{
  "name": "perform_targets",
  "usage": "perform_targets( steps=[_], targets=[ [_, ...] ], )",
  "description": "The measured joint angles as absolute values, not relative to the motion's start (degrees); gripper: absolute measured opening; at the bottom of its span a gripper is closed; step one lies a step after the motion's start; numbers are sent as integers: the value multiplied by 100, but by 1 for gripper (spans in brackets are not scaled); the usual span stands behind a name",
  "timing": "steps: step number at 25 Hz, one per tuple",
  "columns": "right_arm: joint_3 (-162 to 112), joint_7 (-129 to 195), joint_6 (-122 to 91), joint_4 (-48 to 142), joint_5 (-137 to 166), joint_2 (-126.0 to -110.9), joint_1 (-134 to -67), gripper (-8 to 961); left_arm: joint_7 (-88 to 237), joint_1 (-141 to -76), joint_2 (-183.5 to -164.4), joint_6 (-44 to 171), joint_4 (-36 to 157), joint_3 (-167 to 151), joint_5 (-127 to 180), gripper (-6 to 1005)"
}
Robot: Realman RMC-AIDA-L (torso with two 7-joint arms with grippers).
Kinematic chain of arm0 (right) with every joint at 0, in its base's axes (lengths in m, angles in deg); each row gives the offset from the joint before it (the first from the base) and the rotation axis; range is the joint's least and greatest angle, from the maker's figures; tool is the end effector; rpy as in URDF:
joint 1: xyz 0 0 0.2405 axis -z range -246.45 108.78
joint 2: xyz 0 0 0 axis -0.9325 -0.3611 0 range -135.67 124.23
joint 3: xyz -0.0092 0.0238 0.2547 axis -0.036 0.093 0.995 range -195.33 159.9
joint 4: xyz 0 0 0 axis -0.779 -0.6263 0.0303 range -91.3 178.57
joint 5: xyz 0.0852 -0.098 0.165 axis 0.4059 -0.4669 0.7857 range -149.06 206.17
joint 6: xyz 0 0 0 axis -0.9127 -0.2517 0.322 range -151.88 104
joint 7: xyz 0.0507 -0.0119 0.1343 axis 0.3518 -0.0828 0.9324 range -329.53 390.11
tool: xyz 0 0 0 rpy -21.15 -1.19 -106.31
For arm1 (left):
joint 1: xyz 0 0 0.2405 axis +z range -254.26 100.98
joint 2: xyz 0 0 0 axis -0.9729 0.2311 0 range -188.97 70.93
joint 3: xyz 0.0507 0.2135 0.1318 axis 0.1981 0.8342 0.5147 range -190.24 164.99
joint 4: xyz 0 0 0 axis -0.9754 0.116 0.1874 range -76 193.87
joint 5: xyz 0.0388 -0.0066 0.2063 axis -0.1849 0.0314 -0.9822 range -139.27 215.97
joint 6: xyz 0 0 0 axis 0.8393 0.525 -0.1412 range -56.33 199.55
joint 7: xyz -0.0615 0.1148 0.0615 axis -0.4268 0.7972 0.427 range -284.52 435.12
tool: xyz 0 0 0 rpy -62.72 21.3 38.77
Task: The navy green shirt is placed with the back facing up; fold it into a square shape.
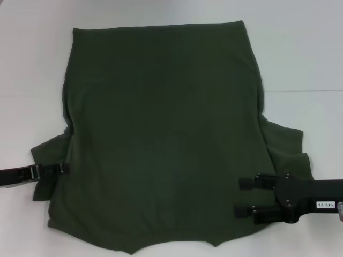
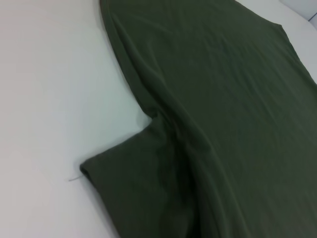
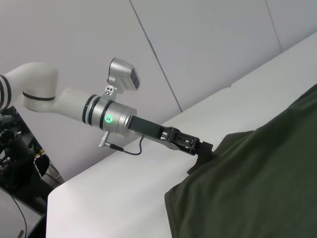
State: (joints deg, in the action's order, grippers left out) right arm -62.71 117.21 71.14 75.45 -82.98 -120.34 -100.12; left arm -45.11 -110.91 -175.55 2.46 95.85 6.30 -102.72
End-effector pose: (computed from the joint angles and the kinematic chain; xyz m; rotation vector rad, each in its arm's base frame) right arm 0.2612 0.3182 0.0048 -2.8522 0.8361 0.7614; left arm -0.3472 0.3622 0.0421 -1.9987 -1.5952 -0.4221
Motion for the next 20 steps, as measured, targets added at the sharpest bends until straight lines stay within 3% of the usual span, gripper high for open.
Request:
perform_targets(
  steps=[2, 20],
  targets=[
    [-6271, 11721, 7114, 7545, -8298, -12038, -10012, 940, -4511, -11100, -17554, 251, 9585, 655, -10272, 877],
    [-6271, 11721, 7116, 7545, -8298, -12032, -10017, 940, -4511, -11119, -17556, 341, 9598, 705, -10359, 541]
  ],
)
